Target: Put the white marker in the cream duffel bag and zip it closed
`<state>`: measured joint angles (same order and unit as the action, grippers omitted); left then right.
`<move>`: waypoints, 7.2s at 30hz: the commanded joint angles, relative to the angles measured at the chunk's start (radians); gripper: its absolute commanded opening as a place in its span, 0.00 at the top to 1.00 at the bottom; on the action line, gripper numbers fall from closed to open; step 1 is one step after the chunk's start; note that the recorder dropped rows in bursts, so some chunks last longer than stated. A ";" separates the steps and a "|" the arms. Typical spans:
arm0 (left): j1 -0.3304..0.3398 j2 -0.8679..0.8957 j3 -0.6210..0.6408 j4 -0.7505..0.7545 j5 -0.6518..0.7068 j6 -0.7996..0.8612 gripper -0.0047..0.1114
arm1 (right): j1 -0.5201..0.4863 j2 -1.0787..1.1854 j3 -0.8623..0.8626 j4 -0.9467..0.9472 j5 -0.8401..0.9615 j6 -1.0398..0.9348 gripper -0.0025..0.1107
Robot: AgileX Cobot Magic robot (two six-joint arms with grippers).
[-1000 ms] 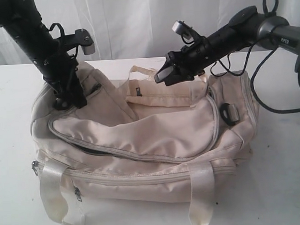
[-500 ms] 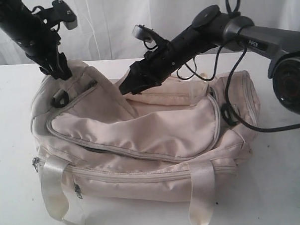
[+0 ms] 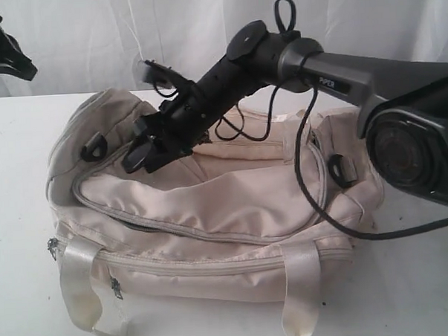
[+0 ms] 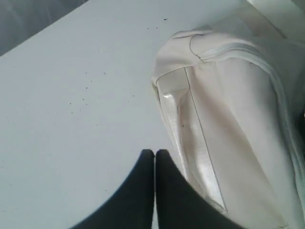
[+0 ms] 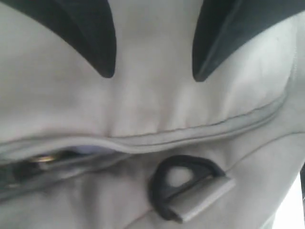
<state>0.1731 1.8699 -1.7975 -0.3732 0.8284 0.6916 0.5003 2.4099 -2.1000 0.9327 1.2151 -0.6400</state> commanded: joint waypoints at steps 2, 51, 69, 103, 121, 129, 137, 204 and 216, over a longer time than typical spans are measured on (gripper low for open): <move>0.071 -0.014 0.047 -0.182 0.037 -0.027 0.96 | 0.080 -0.015 -0.003 -0.014 0.006 -0.118 0.56; 0.074 -0.008 0.342 -0.359 0.037 0.046 0.96 | 0.307 -0.238 0.160 -0.968 0.006 0.253 0.63; 0.074 -0.008 0.342 -0.359 0.038 0.046 0.96 | 0.178 -0.236 0.160 -1.274 0.006 0.437 0.92; 0.074 -0.008 0.342 -0.389 0.046 0.046 0.96 | 0.238 -0.281 0.077 -0.916 -0.549 0.570 0.64; 0.074 -0.008 0.342 -0.387 0.048 0.046 0.96 | 0.154 -0.042 -0.194 -0.531 -0.277 0.679 0.64; 0.074 -0.008 0.343 -0.382 0.063 0.046 0.96 | 0.167 -0.003 -0.196 -0.512 -0.255 0.663 0.64; 0.074 -0.008 0.343 -0.382 0.063 0.046 0.96 | 0.167 0.026 -0.196 -0.541 -0.084 0.671 0.64; -0.094 0.083 0.180 -0.278 0.081 -0.013 0.20 | 0.342 -0.255 0.025 -0.777 0.006 0.367 0.50; -0.096 0.109 0.203 -0.186 0.022 -0.065 0.20 | 0.348 -0.250 0.135 -0.792 0.006 0.357 0.50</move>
<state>0.0736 1.9759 -1.6059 -0.5532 0.8452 0.6316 0.8439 2.1642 -1.9710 0.1546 1.2224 -0.2743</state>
